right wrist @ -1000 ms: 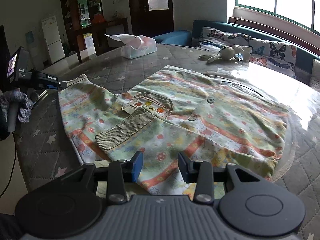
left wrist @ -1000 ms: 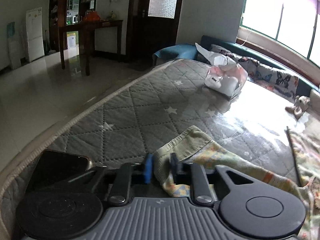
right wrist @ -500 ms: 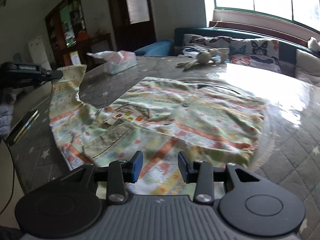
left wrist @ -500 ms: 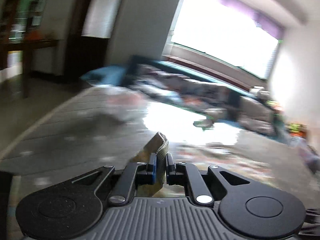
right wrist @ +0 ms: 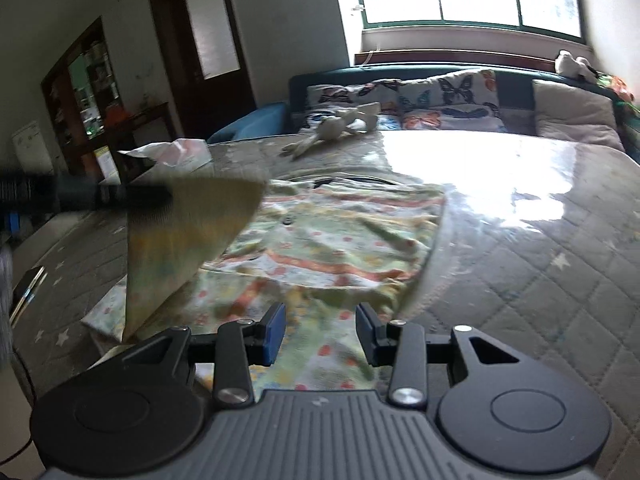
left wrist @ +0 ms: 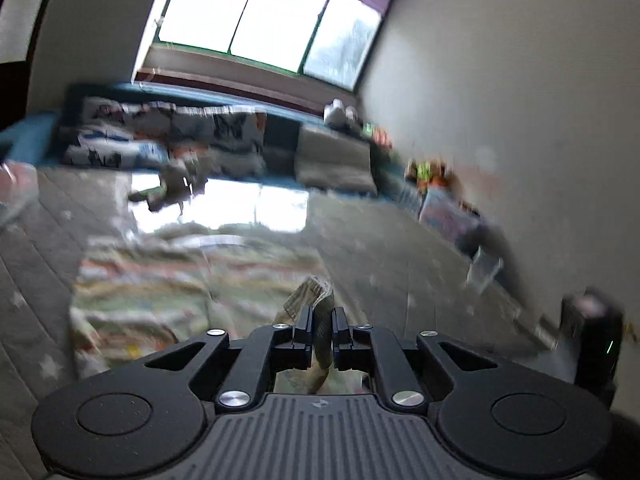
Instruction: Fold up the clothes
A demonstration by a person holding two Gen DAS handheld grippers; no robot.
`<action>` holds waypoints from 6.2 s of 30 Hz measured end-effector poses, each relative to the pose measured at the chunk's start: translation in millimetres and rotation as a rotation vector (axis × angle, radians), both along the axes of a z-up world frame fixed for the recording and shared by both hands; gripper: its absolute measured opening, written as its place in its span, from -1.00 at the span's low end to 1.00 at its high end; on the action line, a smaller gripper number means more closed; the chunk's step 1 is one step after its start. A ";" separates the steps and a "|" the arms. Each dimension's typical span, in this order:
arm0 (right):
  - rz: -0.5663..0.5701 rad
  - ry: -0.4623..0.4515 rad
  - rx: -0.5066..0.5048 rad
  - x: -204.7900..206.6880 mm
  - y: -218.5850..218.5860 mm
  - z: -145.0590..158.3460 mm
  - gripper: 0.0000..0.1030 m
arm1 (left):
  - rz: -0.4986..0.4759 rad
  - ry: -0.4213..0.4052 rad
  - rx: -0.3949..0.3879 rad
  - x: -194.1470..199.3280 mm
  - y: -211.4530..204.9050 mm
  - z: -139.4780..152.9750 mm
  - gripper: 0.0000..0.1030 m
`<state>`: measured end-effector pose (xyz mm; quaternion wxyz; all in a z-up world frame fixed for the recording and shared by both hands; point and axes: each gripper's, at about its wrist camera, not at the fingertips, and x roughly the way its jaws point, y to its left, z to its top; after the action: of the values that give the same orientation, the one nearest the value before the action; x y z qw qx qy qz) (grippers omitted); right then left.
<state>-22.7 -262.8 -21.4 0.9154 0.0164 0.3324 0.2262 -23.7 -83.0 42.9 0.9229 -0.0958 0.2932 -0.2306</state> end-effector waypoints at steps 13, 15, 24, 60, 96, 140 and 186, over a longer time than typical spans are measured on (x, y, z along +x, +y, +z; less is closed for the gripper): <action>-0.011 0.035 0.021 11.8 3.4 -0.8 -0.26 | 0.022 0.052 0.106 -13.8 45.6 -27.2 -0.03; 0.008 0.059 0.014 15.0 10.1 -6.0 -0.26 | 0.088 0.073 0.119 -11.8 65.4 -32.7 -0.03; 0.045 0.130 -0.029 17.8 28.0 -21.5 -0.60 | 0.252 0.130 0.167 -12.0 121.2 -51.2 -0.03; -0.018 0.144 -0.045 -7.0 18.0 -3.4 -0.82 | -0.163 -0.010 0.314 -36.5 58.7 -48.1 -0.41; 0.267 0.055 -0.157 15.4 85.2 -17.0 -0.80 | -0.203 0.091 0.304 -7.0 45.1 -61.1 -0.40; 0.306 0.068 -0.129 -30.7 49.0 9.2 -0.43 | -0.443 -0.218 0.512 -80.4 20.8 -68.6 -0.52; 0.333 -0.018 -0.142 -21.3 64.3 16.5 -0.81 | -0.201 -0.162 0.525 -54.9 72.9 -55.4 -0.84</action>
<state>-44.0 -198.4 -4.9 0.8671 -0.1057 0.3375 0.3509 -78.6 -10.1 -12.6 0.9091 0.1943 0.2763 -0.2439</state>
